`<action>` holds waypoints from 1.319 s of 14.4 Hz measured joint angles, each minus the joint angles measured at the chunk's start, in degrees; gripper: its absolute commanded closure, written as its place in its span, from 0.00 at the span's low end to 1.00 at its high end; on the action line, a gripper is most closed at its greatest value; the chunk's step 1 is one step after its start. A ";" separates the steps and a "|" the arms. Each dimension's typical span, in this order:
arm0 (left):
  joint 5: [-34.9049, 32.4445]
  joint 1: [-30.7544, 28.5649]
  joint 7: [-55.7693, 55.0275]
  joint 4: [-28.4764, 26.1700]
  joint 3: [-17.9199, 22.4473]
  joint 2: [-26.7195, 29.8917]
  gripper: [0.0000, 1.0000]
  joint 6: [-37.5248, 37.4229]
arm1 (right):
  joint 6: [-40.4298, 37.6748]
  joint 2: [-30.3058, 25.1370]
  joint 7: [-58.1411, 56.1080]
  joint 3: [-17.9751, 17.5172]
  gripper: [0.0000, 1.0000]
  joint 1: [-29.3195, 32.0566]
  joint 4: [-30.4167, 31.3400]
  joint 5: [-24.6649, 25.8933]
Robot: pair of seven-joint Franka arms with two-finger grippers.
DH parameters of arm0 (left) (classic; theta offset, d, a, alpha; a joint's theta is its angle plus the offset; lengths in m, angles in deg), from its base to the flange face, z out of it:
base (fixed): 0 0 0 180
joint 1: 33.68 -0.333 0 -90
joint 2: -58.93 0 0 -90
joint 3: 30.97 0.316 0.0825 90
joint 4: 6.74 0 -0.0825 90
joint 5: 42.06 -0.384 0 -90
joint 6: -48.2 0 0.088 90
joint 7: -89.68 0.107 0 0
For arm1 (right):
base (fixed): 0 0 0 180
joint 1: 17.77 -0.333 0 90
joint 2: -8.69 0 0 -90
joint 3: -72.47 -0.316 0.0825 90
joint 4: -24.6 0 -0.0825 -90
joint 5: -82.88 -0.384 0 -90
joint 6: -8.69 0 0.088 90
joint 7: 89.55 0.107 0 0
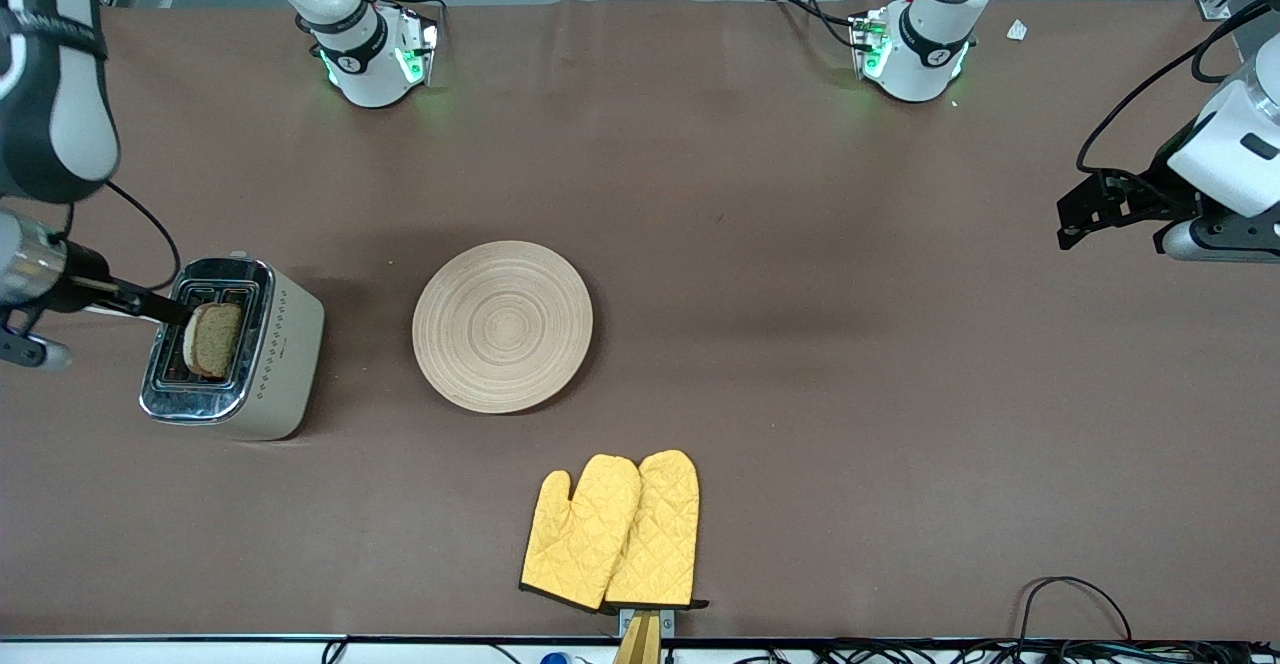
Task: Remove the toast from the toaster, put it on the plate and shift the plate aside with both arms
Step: 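Reach the right gripper to the toaster and grasp the toast slice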
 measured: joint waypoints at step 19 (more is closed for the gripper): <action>0.00 0.02 0.00 0.06 -0.01 -0.01 0.00 0.00 | -11.63 4.71 -2.60 -0.86 0.99 -0.68 -14.46 0.33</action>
